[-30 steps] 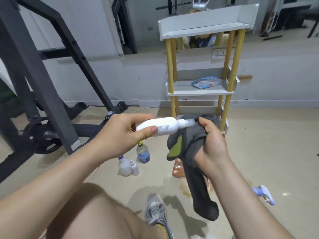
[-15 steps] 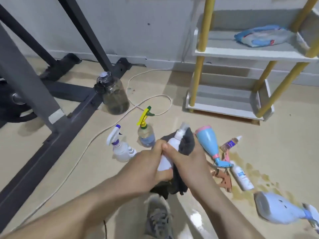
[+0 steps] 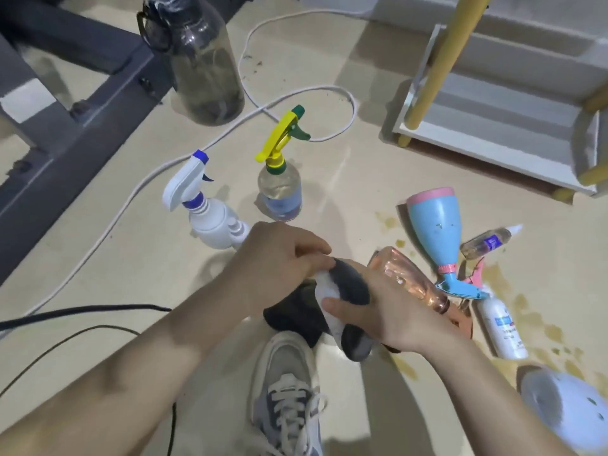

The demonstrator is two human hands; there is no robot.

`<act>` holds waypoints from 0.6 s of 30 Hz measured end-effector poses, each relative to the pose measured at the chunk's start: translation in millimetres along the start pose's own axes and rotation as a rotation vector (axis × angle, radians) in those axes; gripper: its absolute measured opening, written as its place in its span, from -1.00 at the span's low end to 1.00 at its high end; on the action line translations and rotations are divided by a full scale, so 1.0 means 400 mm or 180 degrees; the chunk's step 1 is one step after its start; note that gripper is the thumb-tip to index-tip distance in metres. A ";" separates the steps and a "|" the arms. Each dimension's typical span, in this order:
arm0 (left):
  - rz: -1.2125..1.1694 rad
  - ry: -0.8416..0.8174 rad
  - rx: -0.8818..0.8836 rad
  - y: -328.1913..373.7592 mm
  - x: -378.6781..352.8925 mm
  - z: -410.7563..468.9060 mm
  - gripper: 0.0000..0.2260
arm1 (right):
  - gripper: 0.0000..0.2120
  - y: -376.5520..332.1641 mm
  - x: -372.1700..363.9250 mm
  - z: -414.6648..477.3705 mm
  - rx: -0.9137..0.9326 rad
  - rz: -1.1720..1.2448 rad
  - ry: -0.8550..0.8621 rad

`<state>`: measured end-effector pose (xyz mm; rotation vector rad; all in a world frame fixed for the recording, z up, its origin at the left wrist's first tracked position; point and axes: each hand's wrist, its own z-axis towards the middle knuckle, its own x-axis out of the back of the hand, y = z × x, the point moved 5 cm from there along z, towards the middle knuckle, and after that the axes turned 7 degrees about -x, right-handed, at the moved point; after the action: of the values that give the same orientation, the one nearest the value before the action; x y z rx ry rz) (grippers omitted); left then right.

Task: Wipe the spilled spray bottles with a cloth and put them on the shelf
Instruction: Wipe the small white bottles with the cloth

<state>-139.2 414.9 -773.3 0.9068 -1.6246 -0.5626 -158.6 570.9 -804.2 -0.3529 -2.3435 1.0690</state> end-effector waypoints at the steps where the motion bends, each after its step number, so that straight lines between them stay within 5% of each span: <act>1: -0.0135 0.0156 0.0118 -0.017 0.004 -0.002 -0.94 | -0.90 0.027 0.005 -0.013 -0.0148 -0.0222 -0.0069; 4: -0.0111 0.0514 0.0173 -0.046 0.015 -0.006 -0.96 | -0.87 0.127 0.048 -0.097 -0.0867 -0.0655 -0.0372; 7: 0.0279 0.0553 0.0116 -0.059 -0.012 -0.004 -0.89 | -0.80 0.168 0.090 -0.172 -0.1314 -0.0213 -0.0432; 10: 0.0463 0.0468 0.0016 -0.090 -0.070 -0.002 -0.82 | -0.92 0.150 0.115 -0.193 -0.1395 0.0154 -0.0356; 13: 0.0449 0.0506 -0.0125 -0.112 -0.109 -0.003 -0.82 | -0.81 0.109 0.072 -0.172 -0.1336 0.0443 -0.0639; 15: 0.0222 0.0617 -0.0110 -0.112 -0.116 0.005 -0.86 | -0.95 0.105 0.038 -0.130 -0.1182 0.0514 -0.0289; 18: -0.0182 0.0508 0.0026 -0.109 -0.130 0.021 -0.79 | -0.81 0.124 -0.011 -0.048 -0.0923 0.1323 0.0554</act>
<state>-132.1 429.9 -839.7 0.9818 -1.4623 -0.5101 -143.3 613.0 -833.0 -1.0354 -2.3199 0.8278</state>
